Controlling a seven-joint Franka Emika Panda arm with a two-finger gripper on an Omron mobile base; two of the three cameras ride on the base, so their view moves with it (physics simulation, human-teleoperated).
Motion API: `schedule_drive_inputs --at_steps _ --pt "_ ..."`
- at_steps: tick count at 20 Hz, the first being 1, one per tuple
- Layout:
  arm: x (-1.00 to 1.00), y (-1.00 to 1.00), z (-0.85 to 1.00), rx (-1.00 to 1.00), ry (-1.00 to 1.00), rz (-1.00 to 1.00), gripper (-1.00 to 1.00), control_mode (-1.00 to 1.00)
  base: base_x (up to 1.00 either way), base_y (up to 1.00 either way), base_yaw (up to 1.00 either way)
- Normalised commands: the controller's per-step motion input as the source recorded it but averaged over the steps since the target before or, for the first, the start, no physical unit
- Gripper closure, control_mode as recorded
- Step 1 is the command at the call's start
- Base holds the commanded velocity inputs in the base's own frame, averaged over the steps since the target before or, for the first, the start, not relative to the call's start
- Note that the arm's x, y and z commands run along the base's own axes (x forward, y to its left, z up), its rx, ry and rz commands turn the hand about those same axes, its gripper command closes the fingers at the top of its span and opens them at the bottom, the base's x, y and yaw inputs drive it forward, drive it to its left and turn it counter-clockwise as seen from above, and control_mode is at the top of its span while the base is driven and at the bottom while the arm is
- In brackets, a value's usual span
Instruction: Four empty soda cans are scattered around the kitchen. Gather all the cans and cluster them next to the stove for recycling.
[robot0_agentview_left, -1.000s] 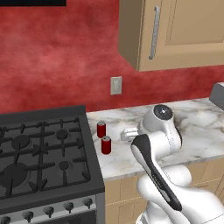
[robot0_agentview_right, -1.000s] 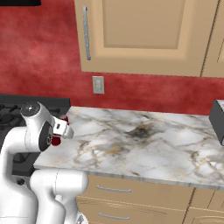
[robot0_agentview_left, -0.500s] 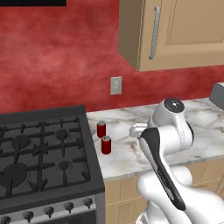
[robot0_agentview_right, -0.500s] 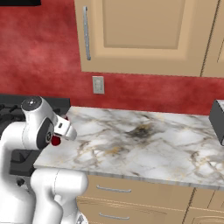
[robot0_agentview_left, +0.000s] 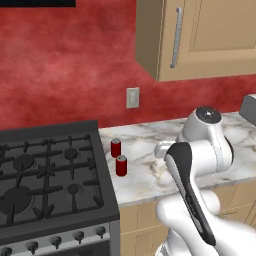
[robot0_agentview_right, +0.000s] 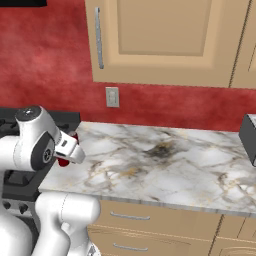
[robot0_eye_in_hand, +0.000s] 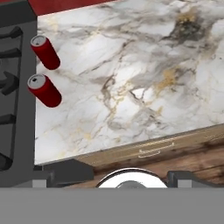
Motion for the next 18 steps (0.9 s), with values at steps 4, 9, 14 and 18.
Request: schedule_drive_inputs --at_steps 4,9,14,18 --pt "-0.59 -0.05 0.03 0.0 -0.23 0.0 -1.0 -1.0 0.0 0.0 0.0" --pt "-0.48 -0.05 0.01 0.0 -0.21 0.0 -1.0 -1.0 0.0 0.0 0.0" --pt "-0.28 0.0 0.0 0.0 -0.13 0.0 -1.0 -1.0 0.0 0.0 0.0" --pt "-0.26 0.0 0.0 0.0 -0.12 0.0 -1.0 -1.0 0.0 0.0 0.0"
